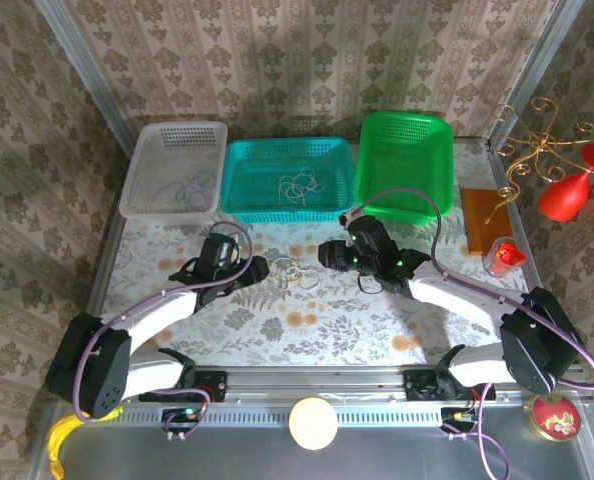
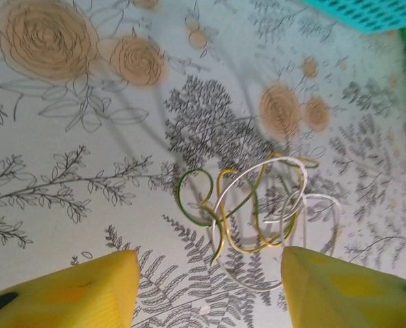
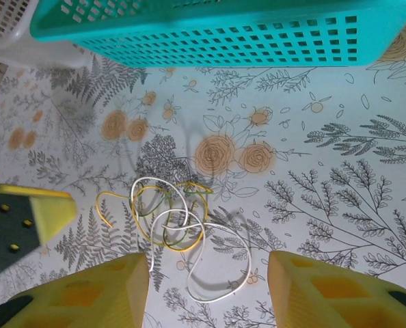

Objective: Untangle the cables

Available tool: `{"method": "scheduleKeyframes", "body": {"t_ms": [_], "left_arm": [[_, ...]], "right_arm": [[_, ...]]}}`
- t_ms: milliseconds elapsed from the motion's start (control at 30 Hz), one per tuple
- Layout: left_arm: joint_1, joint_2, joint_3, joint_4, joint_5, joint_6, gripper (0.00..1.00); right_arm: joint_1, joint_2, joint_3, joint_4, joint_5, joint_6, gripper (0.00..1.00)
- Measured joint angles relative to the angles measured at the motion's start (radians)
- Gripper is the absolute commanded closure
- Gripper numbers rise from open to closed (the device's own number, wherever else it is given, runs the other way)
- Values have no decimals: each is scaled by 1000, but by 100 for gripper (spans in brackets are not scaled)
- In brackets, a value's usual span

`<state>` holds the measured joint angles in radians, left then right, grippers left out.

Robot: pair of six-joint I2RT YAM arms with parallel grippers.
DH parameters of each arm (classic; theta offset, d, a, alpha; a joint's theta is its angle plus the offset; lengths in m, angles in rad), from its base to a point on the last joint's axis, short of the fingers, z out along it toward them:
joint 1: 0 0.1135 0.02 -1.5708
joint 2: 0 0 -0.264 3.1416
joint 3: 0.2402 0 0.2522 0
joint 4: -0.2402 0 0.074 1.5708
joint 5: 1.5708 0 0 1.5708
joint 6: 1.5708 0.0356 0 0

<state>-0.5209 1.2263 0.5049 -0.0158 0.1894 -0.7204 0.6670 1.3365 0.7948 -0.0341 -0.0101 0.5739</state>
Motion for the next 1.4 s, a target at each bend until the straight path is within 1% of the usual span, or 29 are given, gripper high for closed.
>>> {"method": "scheduleKeyframes", "body": {"t_ms": [233,367,500,633,767,900,1033,1233,1400], "left_arm": [[-67,129,41,-7,-37,27,53],[-81,175,79,2,-61,41,57],[-87,208,108,8,-86,52,64],[-87,227,121,10,-101,67,79],[-87,231,121,9,-113,74,100],[-87,221,124,-6,-120,90,100],[-87,154,158,-74,-109,112,100],[-97,63,330,-170,-21,163,100],[-117,30,430,-199,50,182,100]], "right_arm": [[2,0,0,16,0,7,49],[2,0,0,16,0,7,49],[2,-2,0,15,0,7,49],[2,-11,0,14,1,6,49],[2,-18,0,14,2,6,49],[2,-22,0,6,1,6,49],[2,-34,3,-1,-7,-6,48],[2,-72,33,2,-73,-72,42],[2,-87,53,34,-164,-135,40]]}}
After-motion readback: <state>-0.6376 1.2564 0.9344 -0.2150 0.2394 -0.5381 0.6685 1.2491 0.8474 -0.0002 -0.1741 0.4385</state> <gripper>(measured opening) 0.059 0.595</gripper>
